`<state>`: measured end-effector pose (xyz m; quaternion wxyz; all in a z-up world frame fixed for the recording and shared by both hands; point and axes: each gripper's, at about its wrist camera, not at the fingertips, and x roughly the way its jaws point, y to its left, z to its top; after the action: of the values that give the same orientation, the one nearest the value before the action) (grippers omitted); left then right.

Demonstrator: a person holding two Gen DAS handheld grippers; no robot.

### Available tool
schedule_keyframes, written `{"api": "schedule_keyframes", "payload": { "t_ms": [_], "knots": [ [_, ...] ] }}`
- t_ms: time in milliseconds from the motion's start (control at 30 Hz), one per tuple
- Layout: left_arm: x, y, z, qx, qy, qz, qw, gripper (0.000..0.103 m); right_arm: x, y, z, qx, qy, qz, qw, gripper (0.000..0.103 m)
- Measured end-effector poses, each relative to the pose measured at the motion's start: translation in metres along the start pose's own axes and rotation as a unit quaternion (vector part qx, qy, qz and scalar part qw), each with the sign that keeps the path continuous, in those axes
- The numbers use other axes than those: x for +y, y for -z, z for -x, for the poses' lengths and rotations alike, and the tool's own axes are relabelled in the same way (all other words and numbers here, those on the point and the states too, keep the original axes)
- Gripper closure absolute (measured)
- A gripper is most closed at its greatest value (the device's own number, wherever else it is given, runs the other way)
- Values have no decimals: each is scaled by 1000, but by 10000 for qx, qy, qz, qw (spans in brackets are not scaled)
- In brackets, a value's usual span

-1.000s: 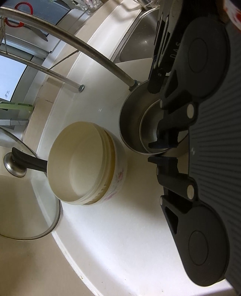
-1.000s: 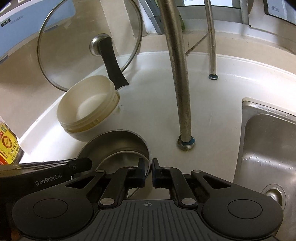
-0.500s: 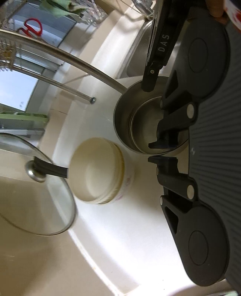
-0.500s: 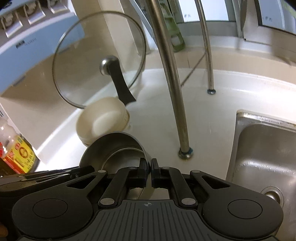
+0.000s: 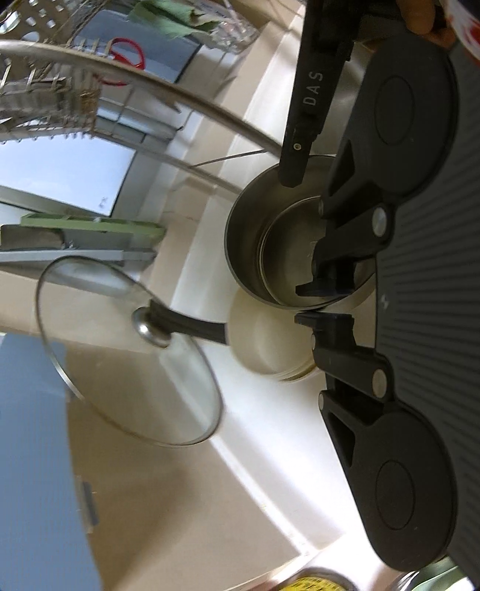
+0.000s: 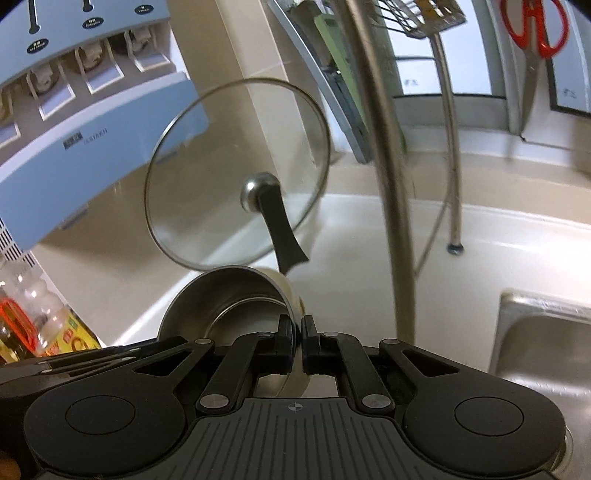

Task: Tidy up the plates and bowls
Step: 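Lift the steel pot with both grippers and carry it over the bowl stack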

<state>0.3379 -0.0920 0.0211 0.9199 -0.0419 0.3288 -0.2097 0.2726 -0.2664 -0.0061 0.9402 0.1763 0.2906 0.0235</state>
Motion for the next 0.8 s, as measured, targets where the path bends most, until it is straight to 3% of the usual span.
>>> {"api": "schedule_keyframes", "payload": {
  "t_ms": [467, 800],
  "knots": [
    [21, -34, -30, -68, -265, 106, 9996, 96, 13, -26, -49, -180, -8, 75, 9998, 98],
    [34, -32, -54, 169, -404, 230, 9988, 96, 9, -25, -81, 97, 18, 42, 9999, 98]
  ]
}}
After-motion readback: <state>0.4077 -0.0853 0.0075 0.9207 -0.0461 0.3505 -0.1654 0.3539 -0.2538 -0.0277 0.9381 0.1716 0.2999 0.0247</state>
